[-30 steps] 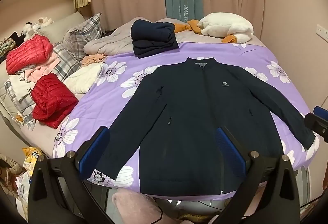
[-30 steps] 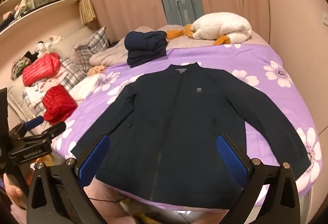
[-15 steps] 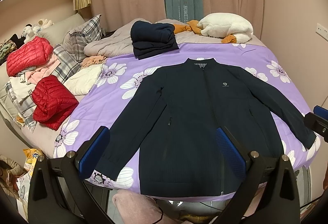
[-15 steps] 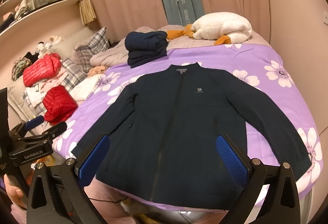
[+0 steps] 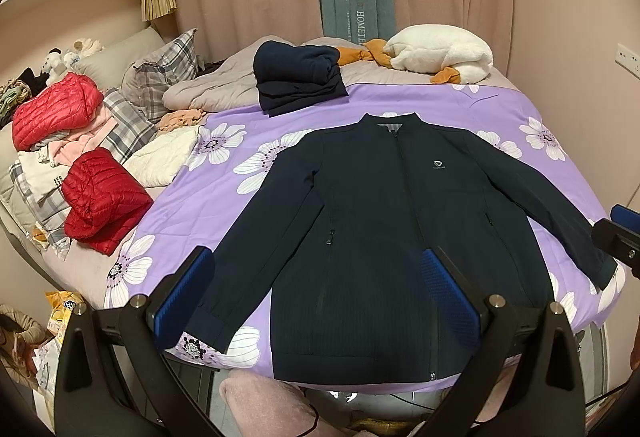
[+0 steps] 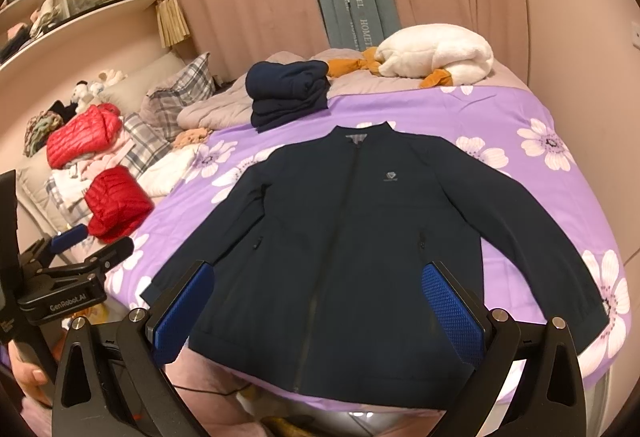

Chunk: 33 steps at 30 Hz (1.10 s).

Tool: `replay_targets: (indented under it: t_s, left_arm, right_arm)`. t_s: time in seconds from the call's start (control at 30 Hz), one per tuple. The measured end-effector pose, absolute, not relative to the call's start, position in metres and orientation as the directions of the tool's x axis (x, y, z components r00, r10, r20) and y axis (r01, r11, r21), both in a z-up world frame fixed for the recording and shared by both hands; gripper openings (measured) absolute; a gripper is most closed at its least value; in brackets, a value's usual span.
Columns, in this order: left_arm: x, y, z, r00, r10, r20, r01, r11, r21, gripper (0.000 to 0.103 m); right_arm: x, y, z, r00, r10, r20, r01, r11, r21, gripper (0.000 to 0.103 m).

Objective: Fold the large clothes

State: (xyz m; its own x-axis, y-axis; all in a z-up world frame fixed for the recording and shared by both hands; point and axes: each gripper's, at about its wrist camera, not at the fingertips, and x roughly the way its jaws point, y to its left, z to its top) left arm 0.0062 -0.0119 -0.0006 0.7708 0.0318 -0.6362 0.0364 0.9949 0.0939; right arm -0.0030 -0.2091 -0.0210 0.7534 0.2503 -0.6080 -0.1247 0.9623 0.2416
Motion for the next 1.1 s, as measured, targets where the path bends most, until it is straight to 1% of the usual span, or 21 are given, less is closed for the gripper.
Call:
replay_targets:
  t_s: [1.1]
  left_arm:
    - [0.0077,-0.0146,-0.0029,0.77,0.029,-0.637,0.042,0.995,0.095,0.103]
  right_arm:
    - [-0.0017,-0.2108,-0.0197,0.751,0.256,-0.609,-0.125,0.96,0.249,0.103]
